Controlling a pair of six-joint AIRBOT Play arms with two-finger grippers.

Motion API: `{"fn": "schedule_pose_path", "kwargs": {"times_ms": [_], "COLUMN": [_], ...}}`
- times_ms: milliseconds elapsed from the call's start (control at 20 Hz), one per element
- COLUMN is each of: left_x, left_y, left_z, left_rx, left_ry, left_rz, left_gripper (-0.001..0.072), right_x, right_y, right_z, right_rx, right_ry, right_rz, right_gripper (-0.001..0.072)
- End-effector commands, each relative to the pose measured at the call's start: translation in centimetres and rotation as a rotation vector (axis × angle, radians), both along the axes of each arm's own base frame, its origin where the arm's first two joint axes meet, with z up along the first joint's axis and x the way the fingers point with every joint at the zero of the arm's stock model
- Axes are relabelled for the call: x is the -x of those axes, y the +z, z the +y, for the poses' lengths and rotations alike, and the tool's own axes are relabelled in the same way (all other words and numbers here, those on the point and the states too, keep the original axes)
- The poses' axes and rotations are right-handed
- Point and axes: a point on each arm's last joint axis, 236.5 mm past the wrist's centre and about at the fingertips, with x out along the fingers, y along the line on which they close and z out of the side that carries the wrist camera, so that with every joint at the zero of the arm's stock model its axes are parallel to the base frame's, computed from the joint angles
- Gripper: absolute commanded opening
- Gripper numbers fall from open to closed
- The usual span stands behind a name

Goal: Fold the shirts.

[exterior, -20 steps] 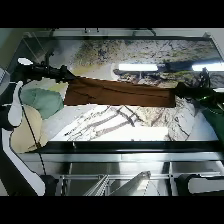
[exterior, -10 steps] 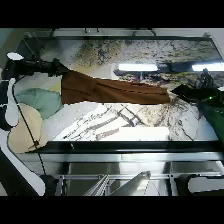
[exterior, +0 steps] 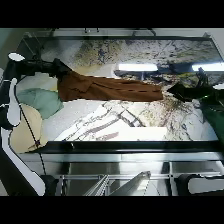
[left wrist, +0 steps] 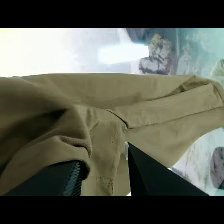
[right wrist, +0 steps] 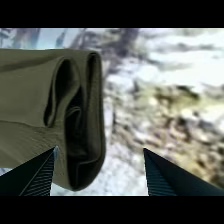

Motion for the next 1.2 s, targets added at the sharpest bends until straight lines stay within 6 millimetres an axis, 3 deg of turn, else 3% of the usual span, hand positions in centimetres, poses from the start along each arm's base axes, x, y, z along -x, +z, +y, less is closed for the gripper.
{"fn": "schedule_pose_path", "kwargs": {"times_ms": [0,100,150,250,300,350,650,750,800,850,900,950,1050,1150], "left_x": [-0.4,-0.4,-0.3,0.0,0.1,0.1,0.8,0.7,0.8,0.9,0.9,1.1,2.8,4.6], "left_y": [-0.9,-0.4,-0.1,1.0,1.7,2.1,2.2,2.6,3.4,4.7,6.2,7.7,10.1,10.8], "left_z": [-0.8,0.3,1.2,2.6,3.0,3.3,4.9,6.2,6.4,6.8,6.8,6.6,5.6,3.9], "left_rx": [-0.026,-0.025,-0.023,0.025,0.063,0.088,0.110,0.144,0.184,0.242,0.309,0.375,0.474,0.509], "left_ry": [-0.038,-0.025,-0.016,0.000,0.006,0.016,0.033,0.082,0.084,0.087,0.088,0.074,-0.010,-0.104], "left_rz": [-0.053,-0.056,-0.056,-0.055,-0.054,-0.048,-0.011,0.022,0.017,0.006,-0.011,-0.025,-0.038,-0.016], "left_gripper": [0.0289,0.0297,0.0297,0.0298,0.0432,0.0720,0.0715,0.0714,0.0714,0.0714,0.0711,0.0603,-0.0004,-0.0006], "right_x": [-0.3,-0.3,-0.3,-0.6,-0.7,-0.9,-2.9,-4.1,-4.5,-4.6,-4.6,-4.4,-3.8,-2.9], "right_y": [0.2,-0.1,-0.3,-1.2,-1.7,-2.3,-3.2,-2.6,-2.2,-1.6,-0.9,0.0,2.2,4.4], "right_z": [1.4,1.8,2.0,2.9,3.5,4.2,7.8,8.8,8.9,9.2,9.2,9.1,7.6,4.4], "right_rx": [-0.008,-0.015,-0.025,-0.061,-0.078,-0.091,-0.162,-0.234,-0.253,-0.266,-0.281,-0.291,-0.275,-0.221], "right_ry": [0.015,0.019,0.016,0.005,0.007,0.018,0.043,0.006,-0.004,0.008,0.027,0.056,0.108,0.113], "right_rz": [-0.006,-0.001,0.004,0.021,0.033,0.045,0.052,0.041,0.032,0.025,0.020,0.010,-0.011,-0.020], "right_gripper": [0.0601,0.0610,0.0697,0.0701,0.0701,0.0701,0.0687,0.0335,0.0202,0.0019,0.0023,0.0023,0.0022,0.0022]}}
